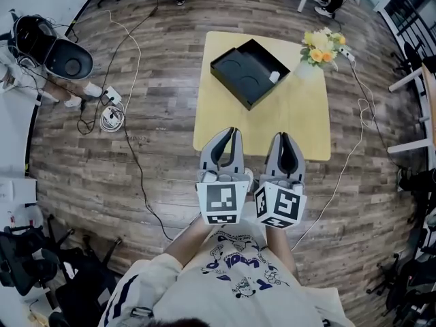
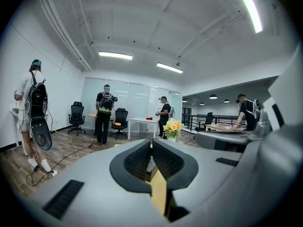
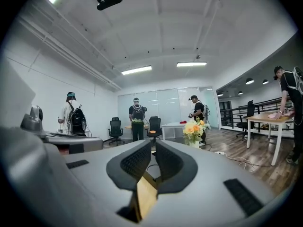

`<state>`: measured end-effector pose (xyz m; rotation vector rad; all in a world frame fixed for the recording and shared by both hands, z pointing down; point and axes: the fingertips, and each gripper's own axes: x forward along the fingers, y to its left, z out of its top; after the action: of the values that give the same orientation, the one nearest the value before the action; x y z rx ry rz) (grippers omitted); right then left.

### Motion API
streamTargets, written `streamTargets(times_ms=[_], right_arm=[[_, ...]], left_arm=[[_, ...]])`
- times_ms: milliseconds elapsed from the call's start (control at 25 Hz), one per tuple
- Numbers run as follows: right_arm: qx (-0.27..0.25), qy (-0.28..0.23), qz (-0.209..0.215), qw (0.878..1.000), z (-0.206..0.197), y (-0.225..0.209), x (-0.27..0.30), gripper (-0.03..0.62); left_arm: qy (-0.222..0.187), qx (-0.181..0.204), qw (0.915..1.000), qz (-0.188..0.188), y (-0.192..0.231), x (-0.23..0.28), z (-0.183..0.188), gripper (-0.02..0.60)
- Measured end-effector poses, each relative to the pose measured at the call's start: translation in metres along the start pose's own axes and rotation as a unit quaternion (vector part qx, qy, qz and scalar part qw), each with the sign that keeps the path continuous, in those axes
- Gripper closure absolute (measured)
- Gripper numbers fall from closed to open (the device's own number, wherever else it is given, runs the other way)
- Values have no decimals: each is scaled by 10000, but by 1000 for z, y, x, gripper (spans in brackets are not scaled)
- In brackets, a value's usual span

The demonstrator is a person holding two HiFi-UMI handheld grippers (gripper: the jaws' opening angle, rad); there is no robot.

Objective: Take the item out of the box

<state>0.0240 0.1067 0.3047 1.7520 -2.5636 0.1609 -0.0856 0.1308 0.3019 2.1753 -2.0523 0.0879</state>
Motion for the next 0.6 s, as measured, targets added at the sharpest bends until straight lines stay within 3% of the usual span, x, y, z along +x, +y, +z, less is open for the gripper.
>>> streamTargets(times_ms=[600], right_arm=[[49,96,284,9995,18,-68,98,548]], left_arm=[[108,16,9998,187,-26,115,22,555]])
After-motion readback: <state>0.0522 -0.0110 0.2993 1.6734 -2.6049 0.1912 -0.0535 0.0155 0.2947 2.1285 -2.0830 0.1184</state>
